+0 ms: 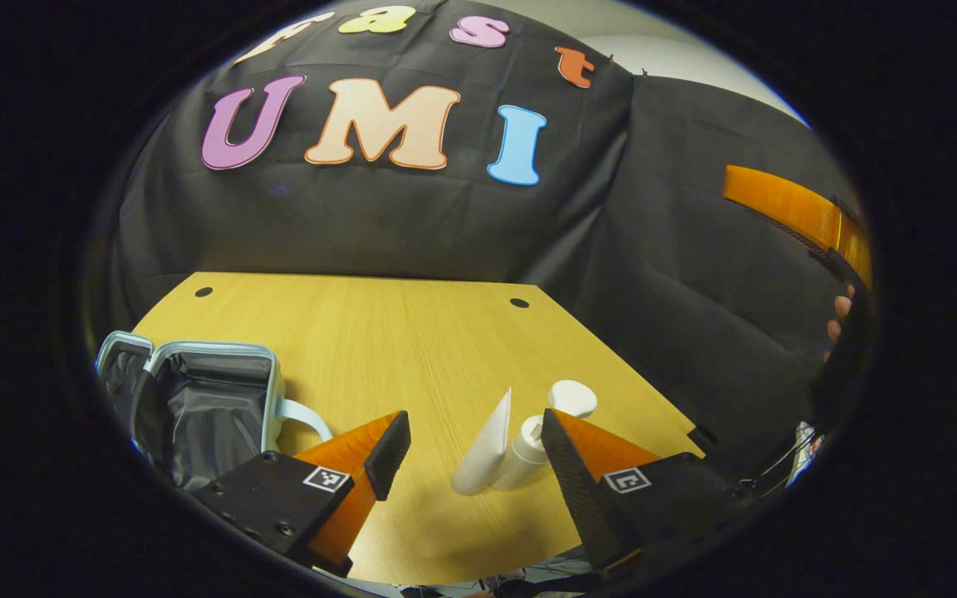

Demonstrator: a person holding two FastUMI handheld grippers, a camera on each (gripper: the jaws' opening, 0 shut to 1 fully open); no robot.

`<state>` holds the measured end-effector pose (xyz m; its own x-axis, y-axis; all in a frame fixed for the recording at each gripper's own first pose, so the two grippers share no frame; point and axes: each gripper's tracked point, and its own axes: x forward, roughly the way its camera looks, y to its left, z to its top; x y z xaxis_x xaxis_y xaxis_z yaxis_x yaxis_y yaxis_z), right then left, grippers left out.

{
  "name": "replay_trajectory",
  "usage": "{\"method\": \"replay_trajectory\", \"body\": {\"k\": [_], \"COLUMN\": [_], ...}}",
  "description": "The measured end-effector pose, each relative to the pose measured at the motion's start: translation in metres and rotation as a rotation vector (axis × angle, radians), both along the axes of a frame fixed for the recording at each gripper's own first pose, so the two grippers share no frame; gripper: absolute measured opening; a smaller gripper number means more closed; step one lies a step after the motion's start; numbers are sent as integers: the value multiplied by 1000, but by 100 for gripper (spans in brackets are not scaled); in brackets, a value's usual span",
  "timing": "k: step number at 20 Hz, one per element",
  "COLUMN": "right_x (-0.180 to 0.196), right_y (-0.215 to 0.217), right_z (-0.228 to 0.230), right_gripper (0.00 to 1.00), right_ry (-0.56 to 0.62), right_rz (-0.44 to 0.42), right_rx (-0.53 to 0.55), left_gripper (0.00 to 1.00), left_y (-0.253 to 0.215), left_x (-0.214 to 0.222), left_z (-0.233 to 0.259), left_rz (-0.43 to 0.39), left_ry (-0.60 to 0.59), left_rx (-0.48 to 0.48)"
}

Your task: First open the suitcase, pack the skin care products into it, and then close the suitcase.

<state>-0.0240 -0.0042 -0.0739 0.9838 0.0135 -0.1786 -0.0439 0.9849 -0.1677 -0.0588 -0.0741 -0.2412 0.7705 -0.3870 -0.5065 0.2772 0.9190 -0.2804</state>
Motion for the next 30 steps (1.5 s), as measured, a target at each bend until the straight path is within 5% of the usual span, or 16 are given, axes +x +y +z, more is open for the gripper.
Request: {"method": "replay_trajectory", "body": {"k": [14,20,25,30], "right_x": [-5,-6,-6,-4], "right_y": [-9,-2,2,14], "right_z": [-9,-10,-11,-21], "right_gripper": [99,98,99,100], "right_ry": [36,45,47,55], "right_rz": [-18,-14,-11,1], "right_rx": [-57,-89,-97,-59], "left_gripper": [93,66,29,23], "left_y": [-10,-23,-33,-11], "left_x": [10,13,13,22], "left_z": [-64,-88,-92,-54], "left_rz": [-19,-75,-126,-95], "left_ry": [101,122,138,84], "left_rx": [8,38,16,13]}}
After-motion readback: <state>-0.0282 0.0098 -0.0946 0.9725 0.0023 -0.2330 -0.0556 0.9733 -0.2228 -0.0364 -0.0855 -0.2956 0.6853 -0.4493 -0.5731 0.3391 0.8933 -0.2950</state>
